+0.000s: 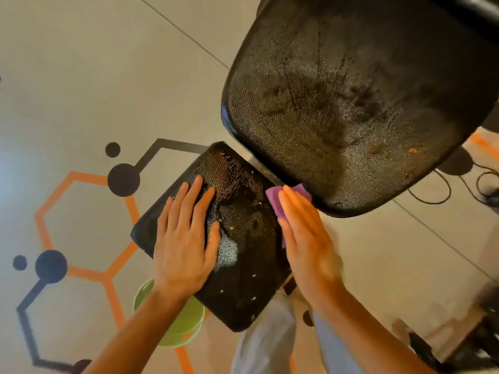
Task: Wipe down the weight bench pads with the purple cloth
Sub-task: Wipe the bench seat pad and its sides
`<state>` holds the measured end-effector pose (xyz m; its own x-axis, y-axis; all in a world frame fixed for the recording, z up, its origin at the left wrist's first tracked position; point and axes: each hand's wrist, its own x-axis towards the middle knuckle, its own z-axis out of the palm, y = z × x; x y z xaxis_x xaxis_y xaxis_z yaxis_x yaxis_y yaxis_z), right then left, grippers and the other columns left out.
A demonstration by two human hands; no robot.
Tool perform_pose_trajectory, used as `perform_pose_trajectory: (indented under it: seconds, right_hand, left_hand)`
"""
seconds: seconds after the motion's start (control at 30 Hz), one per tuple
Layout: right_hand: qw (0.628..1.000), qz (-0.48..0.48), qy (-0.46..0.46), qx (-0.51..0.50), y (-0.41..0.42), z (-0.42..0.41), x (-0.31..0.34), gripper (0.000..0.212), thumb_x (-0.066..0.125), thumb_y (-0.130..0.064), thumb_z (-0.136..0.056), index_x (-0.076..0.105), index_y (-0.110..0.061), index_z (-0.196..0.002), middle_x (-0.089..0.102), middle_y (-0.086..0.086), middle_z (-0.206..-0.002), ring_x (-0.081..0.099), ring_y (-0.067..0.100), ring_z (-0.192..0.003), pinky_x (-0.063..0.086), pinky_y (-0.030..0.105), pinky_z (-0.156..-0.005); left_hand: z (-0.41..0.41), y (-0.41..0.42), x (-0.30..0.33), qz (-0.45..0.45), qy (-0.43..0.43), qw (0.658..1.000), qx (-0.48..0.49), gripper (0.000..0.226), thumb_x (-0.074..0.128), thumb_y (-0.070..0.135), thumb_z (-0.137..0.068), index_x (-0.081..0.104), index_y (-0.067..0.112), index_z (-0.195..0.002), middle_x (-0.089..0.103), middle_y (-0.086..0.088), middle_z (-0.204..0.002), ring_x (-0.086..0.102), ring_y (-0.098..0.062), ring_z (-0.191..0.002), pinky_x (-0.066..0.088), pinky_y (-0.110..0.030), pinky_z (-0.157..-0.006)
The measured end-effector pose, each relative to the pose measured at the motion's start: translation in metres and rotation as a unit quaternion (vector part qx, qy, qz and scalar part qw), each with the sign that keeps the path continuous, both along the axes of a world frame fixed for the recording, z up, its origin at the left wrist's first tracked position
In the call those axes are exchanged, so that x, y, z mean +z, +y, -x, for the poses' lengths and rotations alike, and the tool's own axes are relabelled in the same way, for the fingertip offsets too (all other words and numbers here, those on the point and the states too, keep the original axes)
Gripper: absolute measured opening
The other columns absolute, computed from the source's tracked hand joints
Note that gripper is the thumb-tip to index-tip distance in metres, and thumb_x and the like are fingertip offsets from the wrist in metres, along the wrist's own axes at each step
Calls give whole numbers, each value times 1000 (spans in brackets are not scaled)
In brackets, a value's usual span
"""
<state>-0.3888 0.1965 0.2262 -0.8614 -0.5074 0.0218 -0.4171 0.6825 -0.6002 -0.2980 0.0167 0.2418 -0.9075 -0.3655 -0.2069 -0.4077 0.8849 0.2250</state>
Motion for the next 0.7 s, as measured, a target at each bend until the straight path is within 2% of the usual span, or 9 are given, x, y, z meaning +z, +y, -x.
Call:
perform_pose_trajectory:
  seconds: [0.13, 0.23, 0.43, 0.57, 0.7]
  right_hand:
    - [997, 9, -64, 42, -89, 33, 2, 38, 50, -12, -95, 50, -5, -132, 55, 10, -133, 48, 23, -128, 42, 38, -107]
    - [996, -20, -81, 27, -129, 46, 2, 34, 51, -11, -95, 49, -10, -129, 55, 6, -127, 51, 20, -115, 47, 37, -97]
    - [990, -5, -127, 53, -55, 40, 9, 39, 42, -17, -99, 44, -12, -138, 53, 4, -133, 48, 17, -119, 39, 27, -101]
    - [990, -51, -122, 39, 6, 24, 6, 44, 37, -23, -98, 49, -2, -135, 57, 14, -130, 55, 28, -119, 34, 27, -101]
    - [988, -90, -113, 48, 36, 22, 14, 40, 45, -18, -96, 52, -2, -132, 60, 14, -128, 58, 28, -114, 32, 20, -100]
  left_hand:
    - [0, 1, -2, 4, 6, 1000, 4, 54, 36, 37, -97, 36, 18, -148, 26, -3, -160, 17, -20, -150, 10, -39, -122]
    - [1, 1, -2, 7, 5, 1000, 7, 55, 36, 37, -97, 36, 18, -148, 26, -2, -160, 16, -19, -150, 11, -39, -122]
    - [1, 3, -1, 6, 12, 1000, 17, 54, 39, 35, -96, 38, 19, -148, 28, -1, -159, 21, -20, -149, 13, -39, -122]
    - [0, 2, 0, 3, 10, 1000, 14, 54, 39, 36, -97, 36, 20, -148, 26, 1, -160, 19, -19, -150, 13, -39, -122]
    - [0, 2, -1, 4, 18, 1000, 16, 53, 40, 35, -97, 38, 19, -148, 28, 1, -160, 21, -19, -150, 16, -41, -122]
